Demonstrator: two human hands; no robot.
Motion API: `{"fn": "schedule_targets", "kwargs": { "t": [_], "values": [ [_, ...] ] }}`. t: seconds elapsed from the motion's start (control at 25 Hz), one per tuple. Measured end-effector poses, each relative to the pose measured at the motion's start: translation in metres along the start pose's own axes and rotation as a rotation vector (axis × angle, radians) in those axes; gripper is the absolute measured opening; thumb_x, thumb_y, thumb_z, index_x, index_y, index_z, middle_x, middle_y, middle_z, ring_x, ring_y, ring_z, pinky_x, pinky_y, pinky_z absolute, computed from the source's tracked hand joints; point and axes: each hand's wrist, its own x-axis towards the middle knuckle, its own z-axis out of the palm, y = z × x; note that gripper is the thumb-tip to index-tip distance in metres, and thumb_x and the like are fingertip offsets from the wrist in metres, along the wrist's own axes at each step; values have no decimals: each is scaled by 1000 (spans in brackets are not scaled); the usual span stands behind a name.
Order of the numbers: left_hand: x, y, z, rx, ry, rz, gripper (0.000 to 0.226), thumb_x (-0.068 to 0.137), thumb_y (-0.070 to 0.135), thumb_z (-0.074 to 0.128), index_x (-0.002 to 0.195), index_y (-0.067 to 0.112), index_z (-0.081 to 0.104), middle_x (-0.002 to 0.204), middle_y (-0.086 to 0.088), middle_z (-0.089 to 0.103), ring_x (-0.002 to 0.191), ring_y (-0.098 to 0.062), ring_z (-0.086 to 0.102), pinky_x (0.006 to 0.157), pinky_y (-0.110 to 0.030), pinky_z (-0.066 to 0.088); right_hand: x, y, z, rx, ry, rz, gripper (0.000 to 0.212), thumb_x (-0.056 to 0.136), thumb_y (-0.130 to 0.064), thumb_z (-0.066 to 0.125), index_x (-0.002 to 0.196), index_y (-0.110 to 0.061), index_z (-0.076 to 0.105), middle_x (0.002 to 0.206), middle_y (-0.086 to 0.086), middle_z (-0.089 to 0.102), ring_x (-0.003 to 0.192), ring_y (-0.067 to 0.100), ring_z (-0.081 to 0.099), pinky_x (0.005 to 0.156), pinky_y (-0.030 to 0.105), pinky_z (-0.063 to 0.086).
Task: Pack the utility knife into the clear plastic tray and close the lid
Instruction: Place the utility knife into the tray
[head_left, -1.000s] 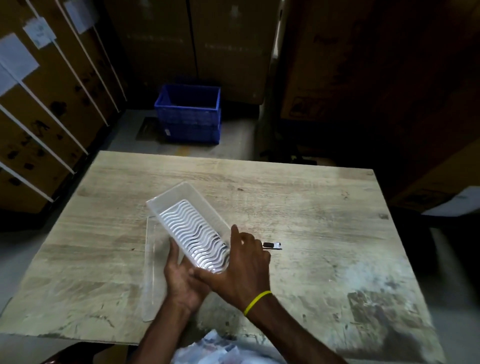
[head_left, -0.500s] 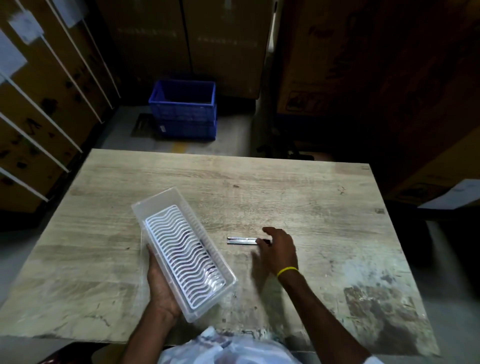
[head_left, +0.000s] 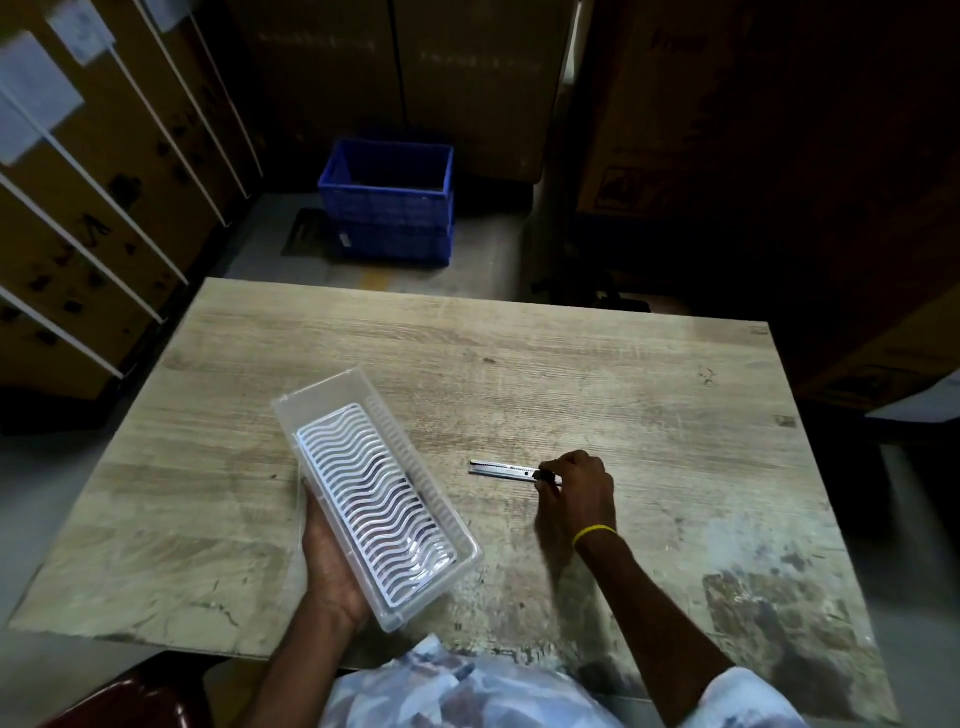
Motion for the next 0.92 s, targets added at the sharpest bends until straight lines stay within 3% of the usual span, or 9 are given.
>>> {"fn": "schedule_targets", "kwargs": {
  "t": [0.2, 0.28, 0.4, 0.52, 0.6, 0.76, 0.92],
  "values": [
    [-2, 0, 1, -29, -6, 6, 65, 86, 74, 46, 114, 19, 68, 104, -12, 73, 91, -33, 71, 87, -55, 55, 19, -12, -19, -86, -287, 98, 21, 73, -32, 79, 90, -22, 76, 102, 8, 70, 100, 31, 65, 81, 35, 50],
    [-2, 0, 0, -47, -37, 4, 65, 86, 73, 49, 115, 18, 69, 105, -13, 73, 93, -34, 71, 89, -56, 54, 21, -11, -23, 7, -354, 179, 16, 67, -29, 83, 76, -24, 72, 94, 7, 73, 94, 28, 68, 74, 32, 52],
    [2, 4, -8, -51, -39, -7, 66, 89, 72, 46, 113, 16, 71, 105, -14, 73, 94, -35, 71, 89, -57, 55, 15, -8, -27, 158, -363, 320, 29, 58, -28, 92, 63, -25, 63, 76, -1, 69, 74, 18, 65, 62, 25, 45],
    [3, 6, -10, -83, -69, -38, 68, 88, 72, 48, 113, 14, 72, 106, -17, 74, 96, -37, 71, 92, -59, 52, -5, -13, -39, 625, -334, 509, 24, 61, -9, 92, 65, -12, 69, 63, 9, 66, 49, 15, 58, 49, 23, 46],
    [4, 7, -12, -68, -44, -41, 71, 88, 74, 45, 112, 13, 73, 106, -17, 74, 95, -37, 71, 92, -59, 52, -23, -21, -57, 902, -336, 581, 18, 67, 3, 86, 69, -5, 70, 64, 15, 66, 48, 17, 59, 46, 23, 49],
    [8, 3, -14, -51, 4, -60, 72, 86, 76, 46, 118, 15, 69, 112, -16, 70, 102, -37, 66, 101, -59, 43, -47, -40, -94, 1147, -340, 524, 16, 67, 3, 84, 77, -3, 73, 67, 15, 69, 60, 24, 66, 51, 26, 55],
    [11, -3, -9, -41, -7, -115, 77, 81, 77, 51, 117, 12, 69, 113, -17, 67, 105, -36, 62, 113, -62, 26, -59, -72, -120, 1203, -385, 383, 20, 68, 0, 82, 86, -1, 74, 72, 16, 73, 65, 24, 70, 55, 27, 57]
  ]
}}
